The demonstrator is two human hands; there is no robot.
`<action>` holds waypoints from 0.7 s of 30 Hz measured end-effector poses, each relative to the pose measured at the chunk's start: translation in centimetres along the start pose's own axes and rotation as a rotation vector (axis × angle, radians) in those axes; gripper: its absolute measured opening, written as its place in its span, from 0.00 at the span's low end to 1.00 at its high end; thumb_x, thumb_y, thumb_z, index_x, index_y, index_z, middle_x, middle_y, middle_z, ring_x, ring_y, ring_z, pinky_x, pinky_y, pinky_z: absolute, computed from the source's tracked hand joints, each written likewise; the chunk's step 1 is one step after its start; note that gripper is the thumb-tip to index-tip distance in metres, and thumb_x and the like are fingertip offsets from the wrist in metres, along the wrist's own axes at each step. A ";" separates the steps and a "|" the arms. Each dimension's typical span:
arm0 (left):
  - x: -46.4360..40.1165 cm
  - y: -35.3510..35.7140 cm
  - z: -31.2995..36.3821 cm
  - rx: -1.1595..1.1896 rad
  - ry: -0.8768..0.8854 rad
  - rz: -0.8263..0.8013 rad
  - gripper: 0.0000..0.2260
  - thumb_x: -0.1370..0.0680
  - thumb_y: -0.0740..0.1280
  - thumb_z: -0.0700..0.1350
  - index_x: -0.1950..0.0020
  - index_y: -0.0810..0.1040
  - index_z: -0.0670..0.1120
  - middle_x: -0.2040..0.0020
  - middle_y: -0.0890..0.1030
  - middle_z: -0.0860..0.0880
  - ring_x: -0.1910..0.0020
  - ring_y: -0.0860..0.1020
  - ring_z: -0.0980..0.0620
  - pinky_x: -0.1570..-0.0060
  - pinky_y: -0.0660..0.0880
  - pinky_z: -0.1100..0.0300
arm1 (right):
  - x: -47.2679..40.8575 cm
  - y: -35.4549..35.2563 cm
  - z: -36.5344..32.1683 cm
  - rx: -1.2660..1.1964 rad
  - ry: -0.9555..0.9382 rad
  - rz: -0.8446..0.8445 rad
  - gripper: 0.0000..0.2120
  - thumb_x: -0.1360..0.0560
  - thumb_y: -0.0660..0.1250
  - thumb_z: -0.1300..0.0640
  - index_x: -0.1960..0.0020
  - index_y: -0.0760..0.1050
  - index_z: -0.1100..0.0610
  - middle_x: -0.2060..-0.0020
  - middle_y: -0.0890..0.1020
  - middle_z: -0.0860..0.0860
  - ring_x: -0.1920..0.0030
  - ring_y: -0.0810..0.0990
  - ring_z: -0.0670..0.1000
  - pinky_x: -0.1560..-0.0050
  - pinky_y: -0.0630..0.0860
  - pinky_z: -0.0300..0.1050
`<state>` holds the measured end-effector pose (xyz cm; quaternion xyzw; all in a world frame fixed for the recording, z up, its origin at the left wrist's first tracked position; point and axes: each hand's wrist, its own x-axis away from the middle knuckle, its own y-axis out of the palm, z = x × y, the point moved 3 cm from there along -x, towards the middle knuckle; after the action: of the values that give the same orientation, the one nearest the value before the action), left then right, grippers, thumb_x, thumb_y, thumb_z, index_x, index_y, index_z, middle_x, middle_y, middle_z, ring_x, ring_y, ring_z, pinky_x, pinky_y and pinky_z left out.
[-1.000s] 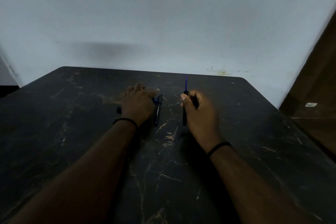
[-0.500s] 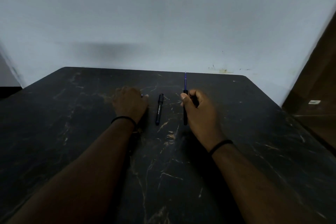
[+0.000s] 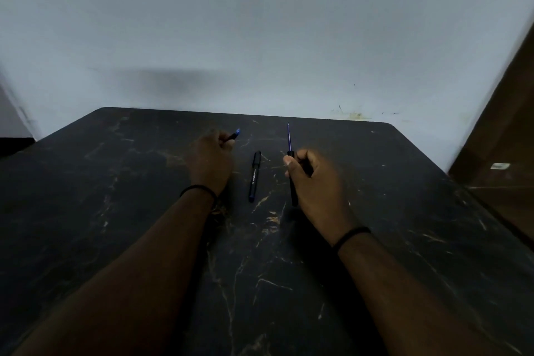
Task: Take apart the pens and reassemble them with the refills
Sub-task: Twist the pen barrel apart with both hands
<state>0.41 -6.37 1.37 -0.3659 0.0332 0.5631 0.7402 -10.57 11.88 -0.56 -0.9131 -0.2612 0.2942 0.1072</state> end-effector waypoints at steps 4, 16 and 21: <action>0.7 -0.1 0.6 0.300 -0.031 -0.019 0.10 0.19 0.62 0.39 0.40 0.79 0.47 0.52 0.84 0.46 0.63 0.77 0.59 0.60 0.74 0.62 | 0.2 0.0 0.1 0.040 -0.017 -0.004 0.12 0.23 0.64 0.41 0.59 0.76 0.47 0.65 0.80 0.43 0.62 0.79 0.41 0.64 0.71 0.39; 2.8 -0.2 2.5 0.918 -0.310 -0.226 0.07 0.20 0.64 0.44 0.55 0.76 0.42 0.48 0.85 0.40 0.71 0.74 0.51 0.69 0.68 0.61 | -0.1 -0.1 0.1 -0.020 -0.095 -0.045 0.04 0.25 0.71 0.47 0.57 0.82 0.38 0.62 0.84 0.37 0.60 0.82 0.41 0.57 0.78 0.42; 2.9 0.2 2.4 0.970 -0.330 -0.299 0.06 0.21 0.65 0.43 0.56 0.77 0.44 0.49 0.86 0.42 0.69 0.73 0.51 0.66 0.68 0.59 | 0.0 -0.1 -0.1 -0.005 -0.107 -0.045 0.02 0.25 0.71 0.48 0.55 0.83 0.42 0.62 0.84 0.38 0.60 0.81 0.40 0.58 0.77 0.40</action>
<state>0.40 -2.63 1.70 0.1110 0.1206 0.4215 0.8919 -10.60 11.99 -0.46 -0.8901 -0.2878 0.3396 0.0974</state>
